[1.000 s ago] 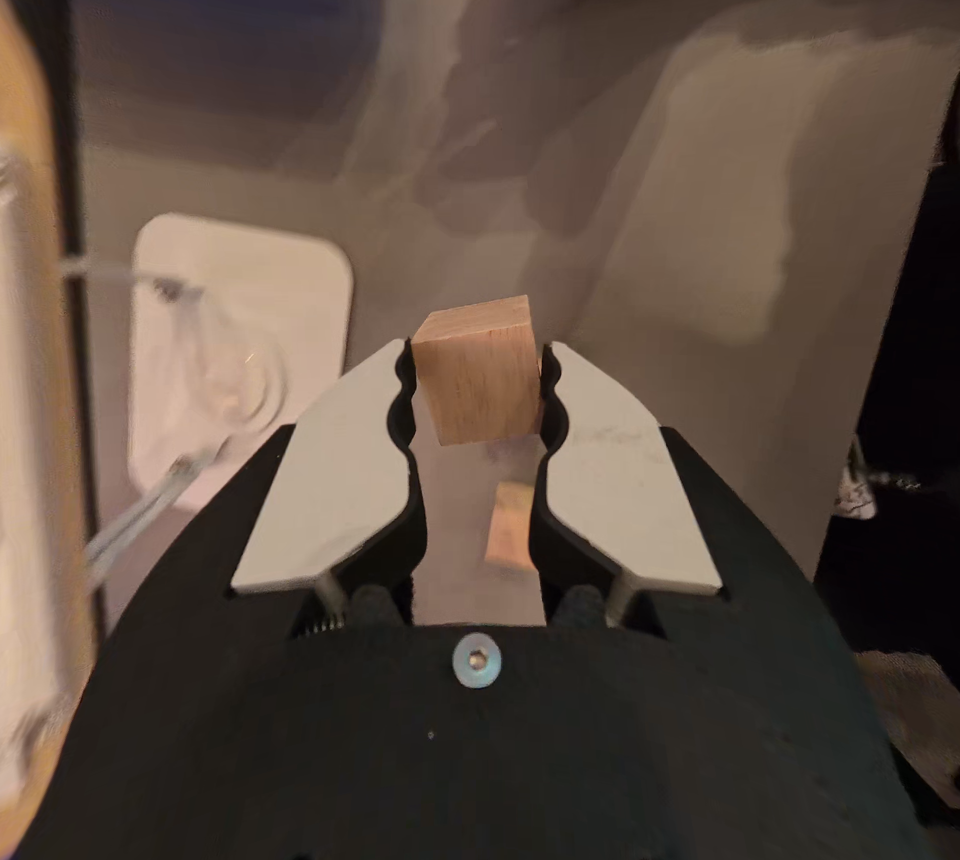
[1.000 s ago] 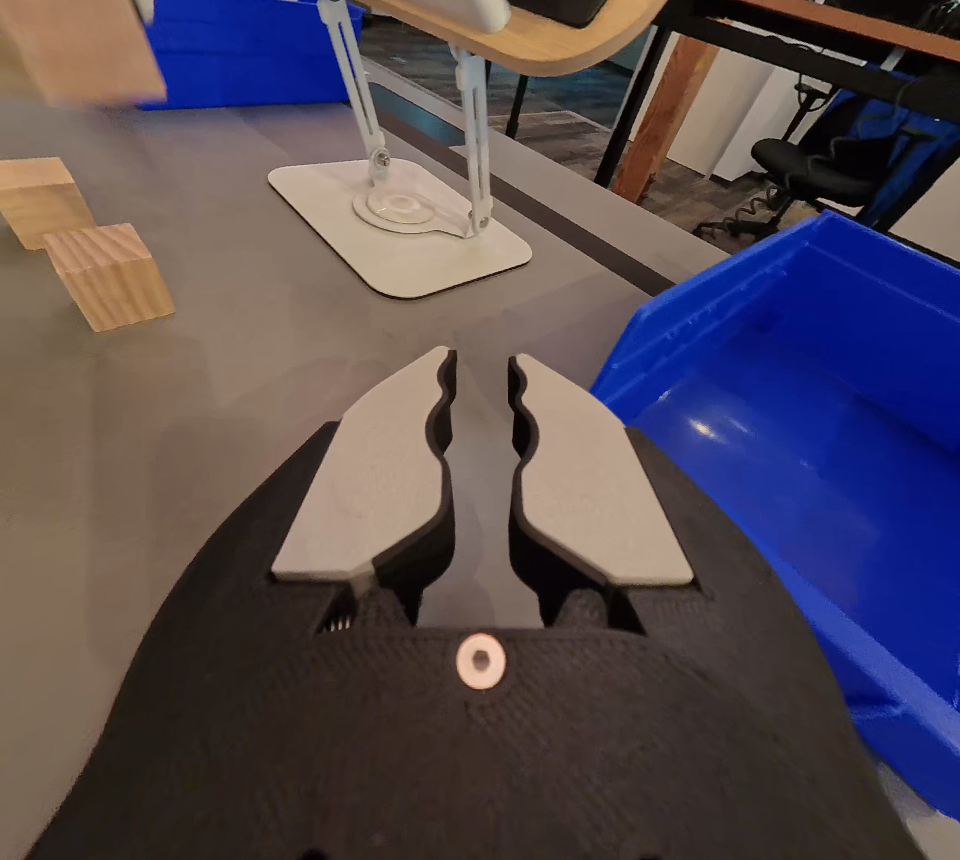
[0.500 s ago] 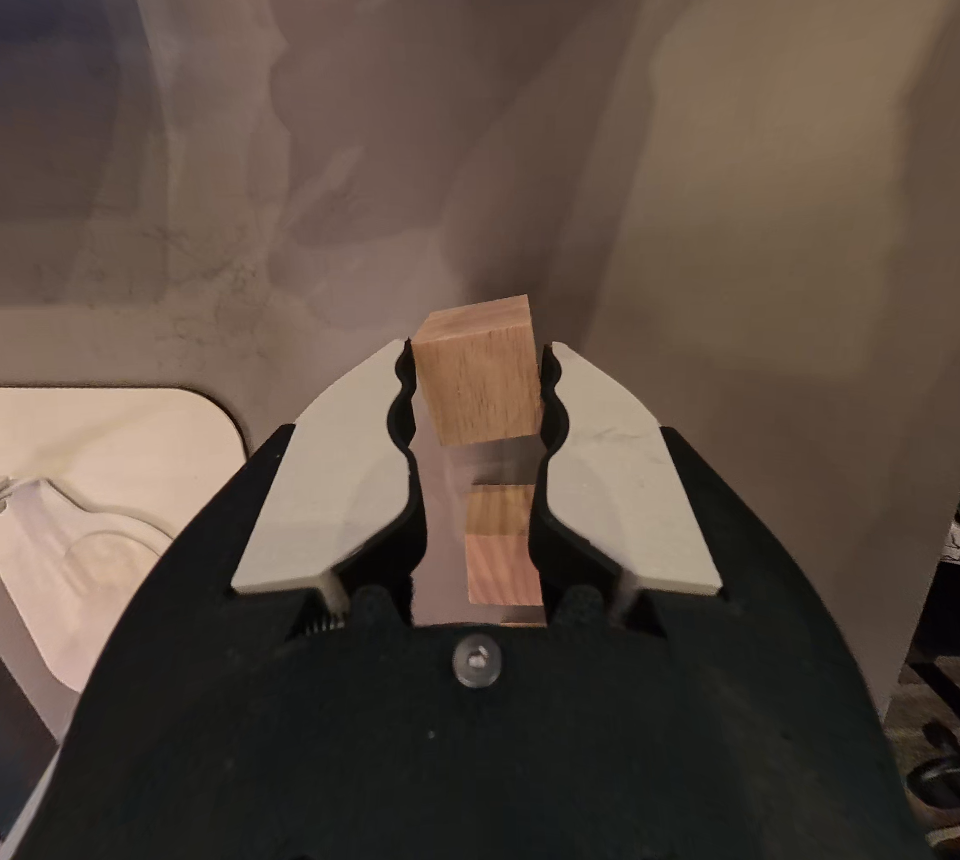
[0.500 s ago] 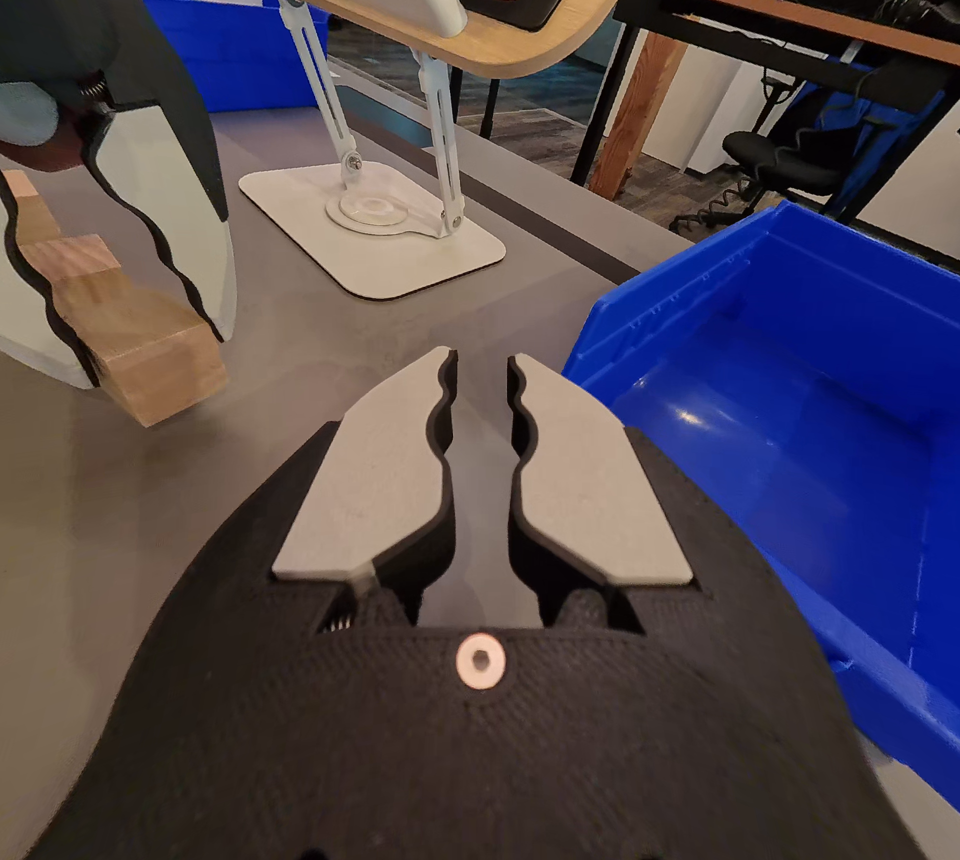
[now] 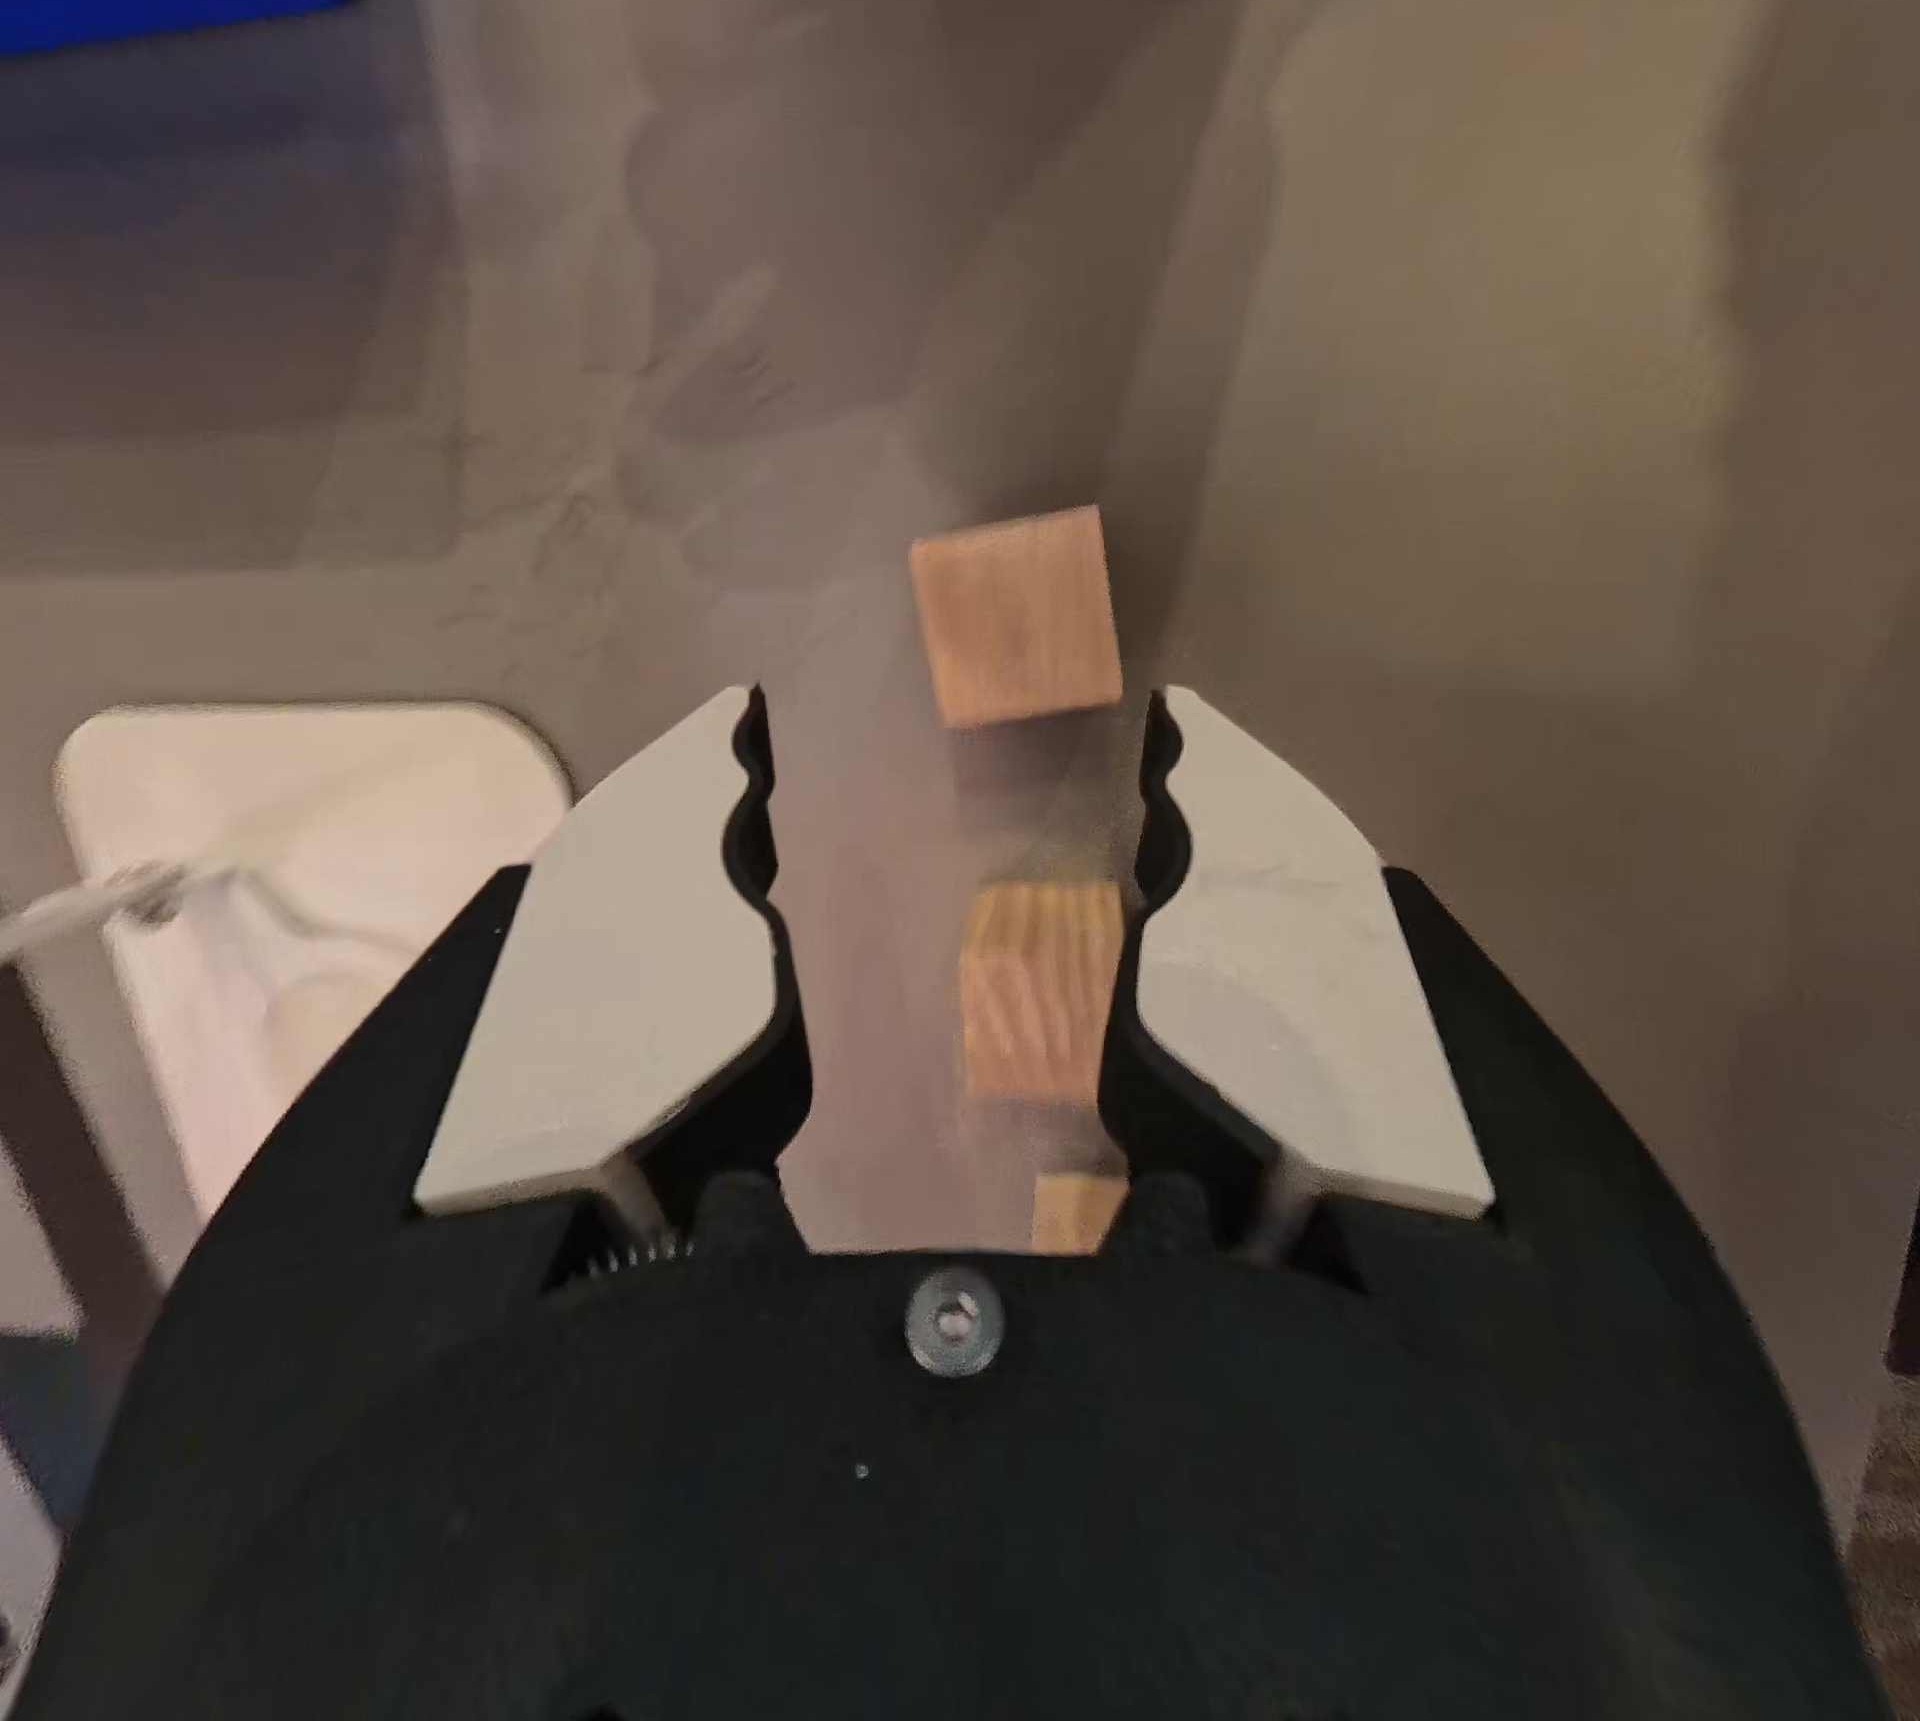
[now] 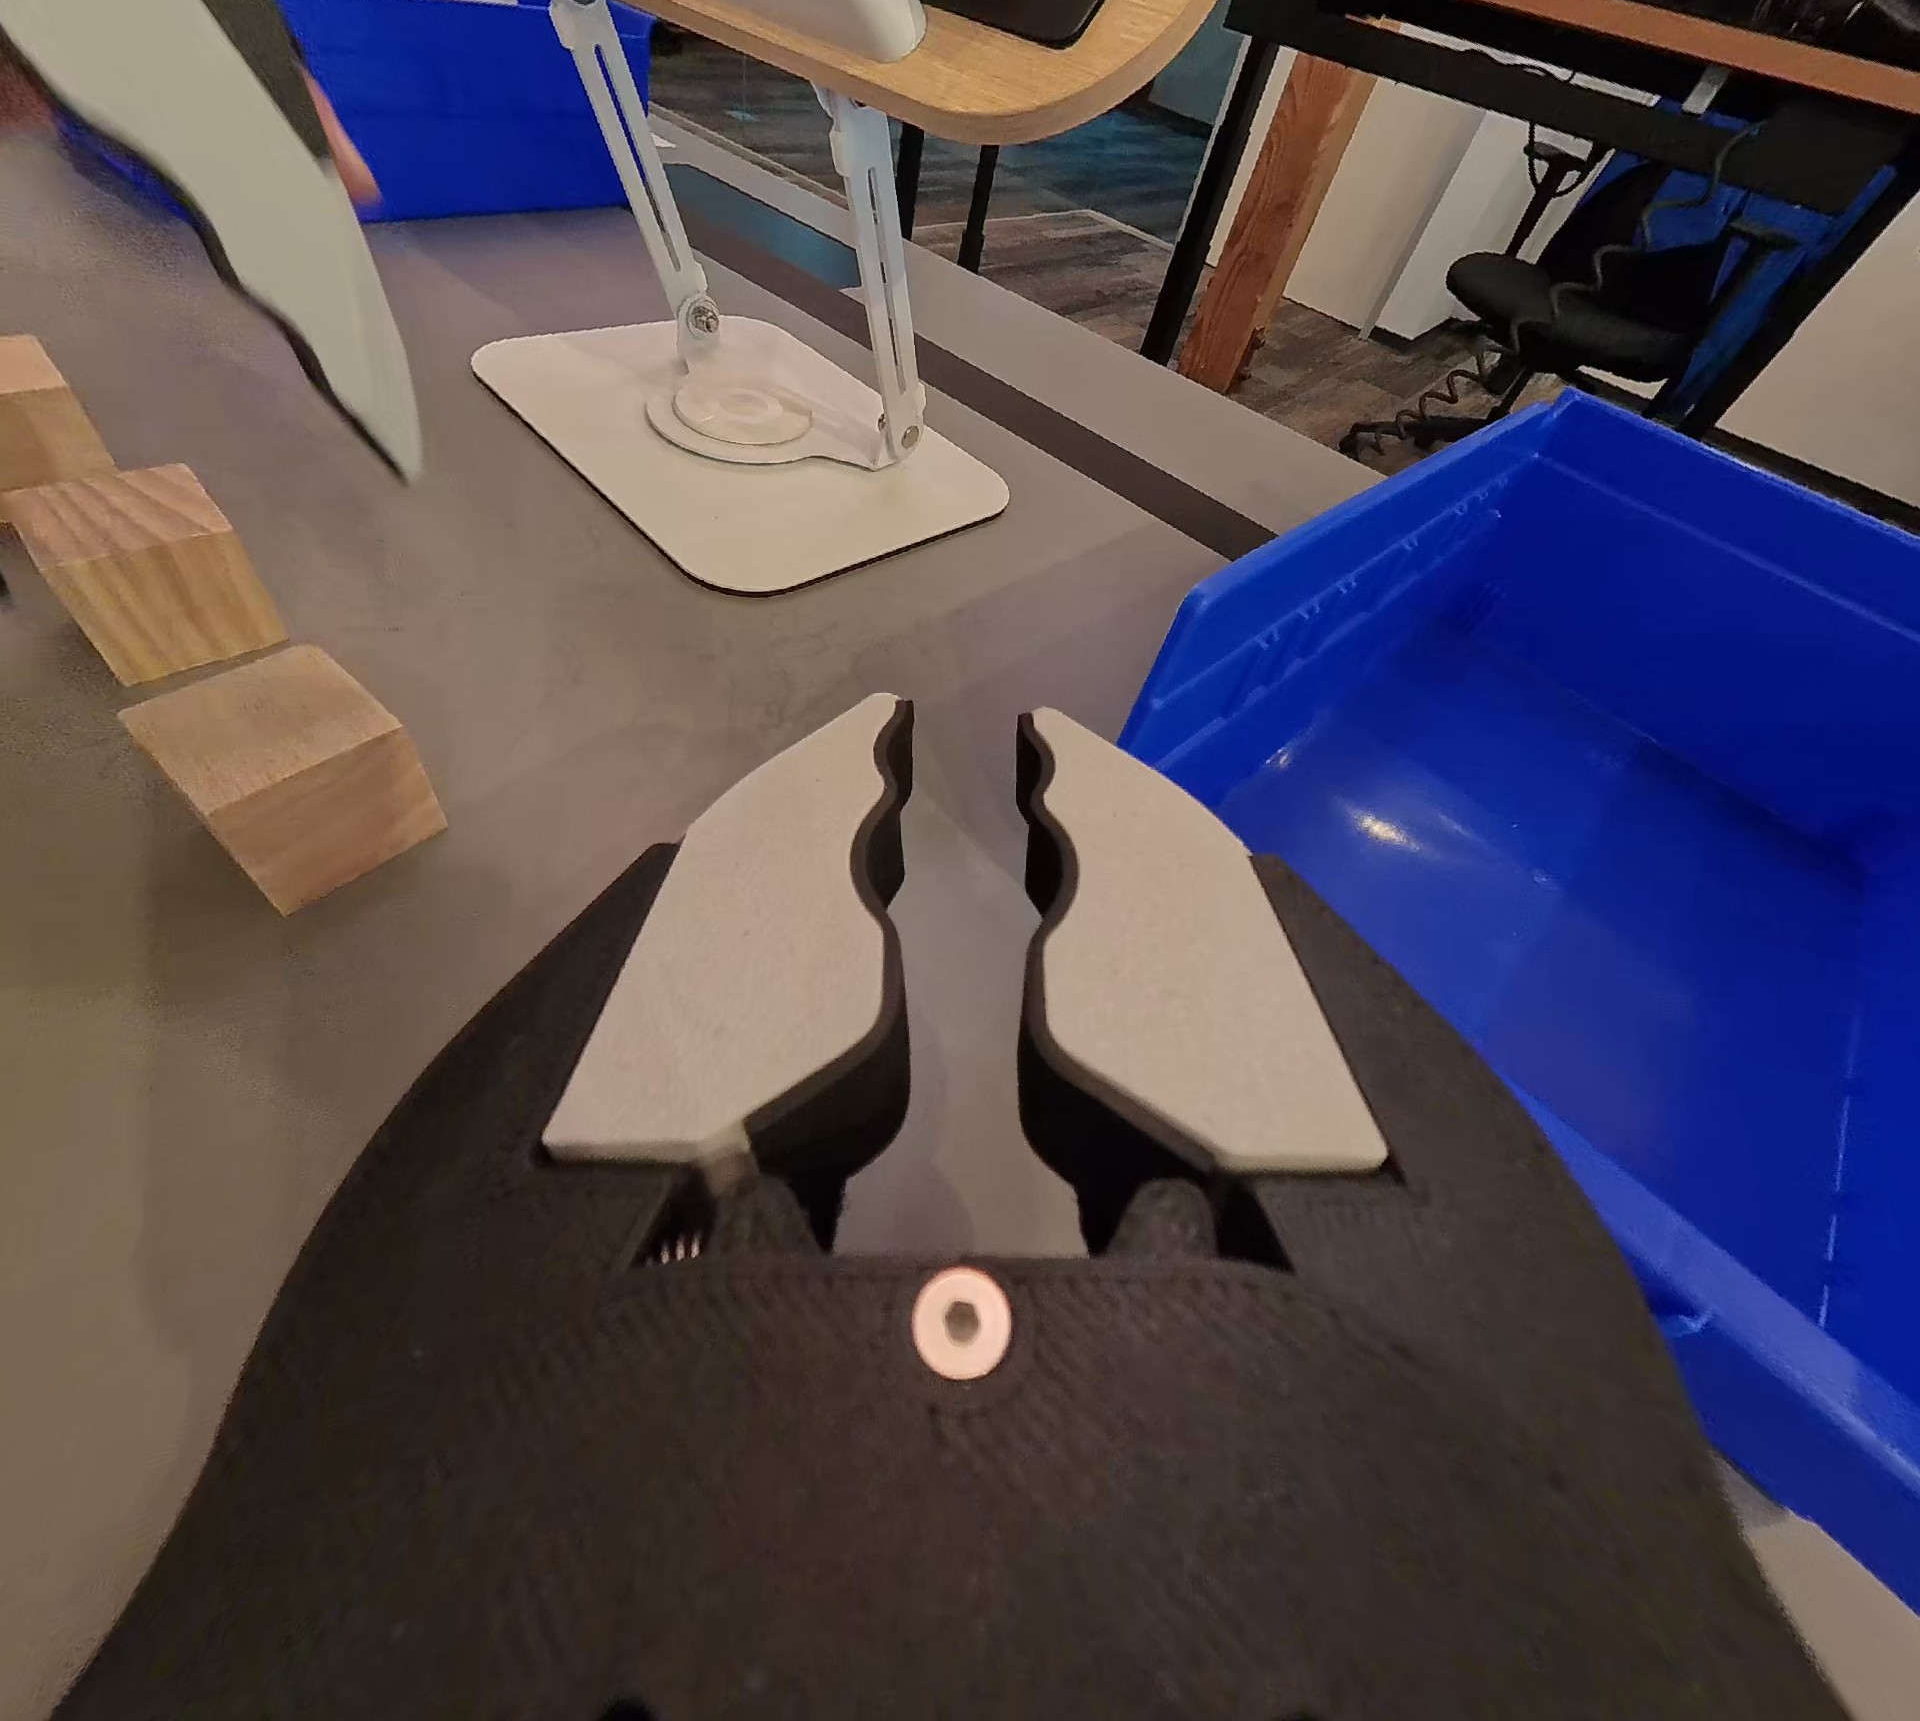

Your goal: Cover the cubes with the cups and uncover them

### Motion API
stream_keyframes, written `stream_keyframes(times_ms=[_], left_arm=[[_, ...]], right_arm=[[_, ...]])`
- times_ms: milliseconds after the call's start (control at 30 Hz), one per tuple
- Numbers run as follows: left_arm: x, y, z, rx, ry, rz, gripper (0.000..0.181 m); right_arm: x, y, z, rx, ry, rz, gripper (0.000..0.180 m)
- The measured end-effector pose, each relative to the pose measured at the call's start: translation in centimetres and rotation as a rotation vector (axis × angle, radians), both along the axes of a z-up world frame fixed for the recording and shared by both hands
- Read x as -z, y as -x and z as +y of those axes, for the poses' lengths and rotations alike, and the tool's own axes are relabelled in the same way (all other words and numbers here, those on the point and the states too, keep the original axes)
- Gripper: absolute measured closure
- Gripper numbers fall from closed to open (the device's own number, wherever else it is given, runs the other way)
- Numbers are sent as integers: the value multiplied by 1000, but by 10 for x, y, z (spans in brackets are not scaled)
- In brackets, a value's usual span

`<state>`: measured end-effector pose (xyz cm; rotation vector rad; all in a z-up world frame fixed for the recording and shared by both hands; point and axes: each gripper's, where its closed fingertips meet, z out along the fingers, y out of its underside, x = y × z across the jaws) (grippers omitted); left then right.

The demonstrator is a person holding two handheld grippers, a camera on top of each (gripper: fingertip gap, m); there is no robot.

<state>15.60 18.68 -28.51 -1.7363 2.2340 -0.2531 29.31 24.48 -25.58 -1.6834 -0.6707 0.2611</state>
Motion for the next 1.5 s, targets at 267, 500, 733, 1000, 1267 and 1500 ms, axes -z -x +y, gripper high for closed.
stream_keyframes(times_ms=[267, 500, 733, 1000, 1267, 1500], left_arm=[[-92, 206, 86, -516, -180, -64, 130], [-70, 423, 154, -1197, -67, -39, 120], [2, 499, 179, -1487, 32, 13, 96], [28, 519, 182, -1547, -23, 143, 133], [30, 499, 182, -1572, 66, 44, 124], [33, 509, 183, -1589, 23, 65, 107]], right_arm=[[2, 1, 0, 5, 10, 5, 161], [7, 3, 1, 2, 33, -3, 160], [9, 3, 1, 0, 41, 1, 160], [14, 8, 0, -22, 66, 8, 160], [17, 10, -1, -42, 86, 29, 159], [15, 13, -4, -54, 79, 24, 159]])
